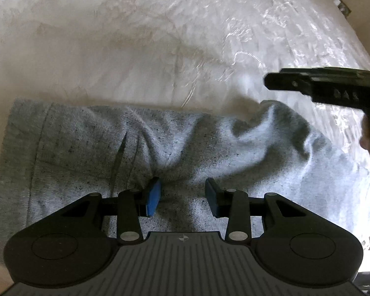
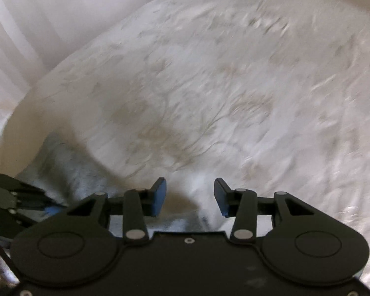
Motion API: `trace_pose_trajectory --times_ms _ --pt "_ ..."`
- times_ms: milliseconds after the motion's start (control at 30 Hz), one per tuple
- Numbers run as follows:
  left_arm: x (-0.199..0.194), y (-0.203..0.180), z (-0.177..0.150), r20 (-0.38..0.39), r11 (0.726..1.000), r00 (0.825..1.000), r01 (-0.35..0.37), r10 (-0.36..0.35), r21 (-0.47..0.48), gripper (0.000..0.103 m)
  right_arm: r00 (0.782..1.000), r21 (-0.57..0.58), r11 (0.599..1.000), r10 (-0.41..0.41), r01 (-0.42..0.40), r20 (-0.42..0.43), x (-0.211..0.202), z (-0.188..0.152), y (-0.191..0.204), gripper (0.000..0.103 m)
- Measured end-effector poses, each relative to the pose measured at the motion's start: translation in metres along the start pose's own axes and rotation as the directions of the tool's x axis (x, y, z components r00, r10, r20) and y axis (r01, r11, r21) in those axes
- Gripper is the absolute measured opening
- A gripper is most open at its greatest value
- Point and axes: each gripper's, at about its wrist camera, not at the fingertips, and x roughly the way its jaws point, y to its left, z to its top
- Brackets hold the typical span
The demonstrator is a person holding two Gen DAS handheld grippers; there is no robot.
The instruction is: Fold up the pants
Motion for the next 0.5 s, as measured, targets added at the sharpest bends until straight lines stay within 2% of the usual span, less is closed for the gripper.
trace_pose_trajectory --times_ms 100,233,300,400,500 --pt "-0.008 -0.008 -0.005 0.029 0.999 0.999 -0.028 0.027 0.046 0.039 1.000 -0.051 0.999 -0.018 0.019 0.019 -0.022 -0.015 0.013 0.004" --pt "-0.013 -0.015 -0.016 0.043 0.996 0.999 -0.031 0.027 0.084 0.039 0.999 -0.077 0.997 -0.012 0.009 -0.041 -0.034 -0.047 0.027 0.003" --pt "-0.013 -0.016 -0.022 0.038 0.995 0.999 -0.040 0.036 0.091 0.039 0.996 -0.102 0.993 -0.059 0.051 -0.070 -0.028 -0.061 0.028 0.004" --pt "-0.011 -0.011 -0.035 0.021 0.993 0.998 -0.060 0.058 0.099 0.039 0.979 -0.091 0.980 -0.182 0.174 -0.086 -0.015 -0.071 0.015 0.005" --pt "-0.012 -0.010 -0.048 0.006 0.989 0.997 -0.076 0.076 0.126 0.039 0.948 0.011 0.951 -0.307 0.309 -0.082 -0.007 -0.068 -0.011 0.007"
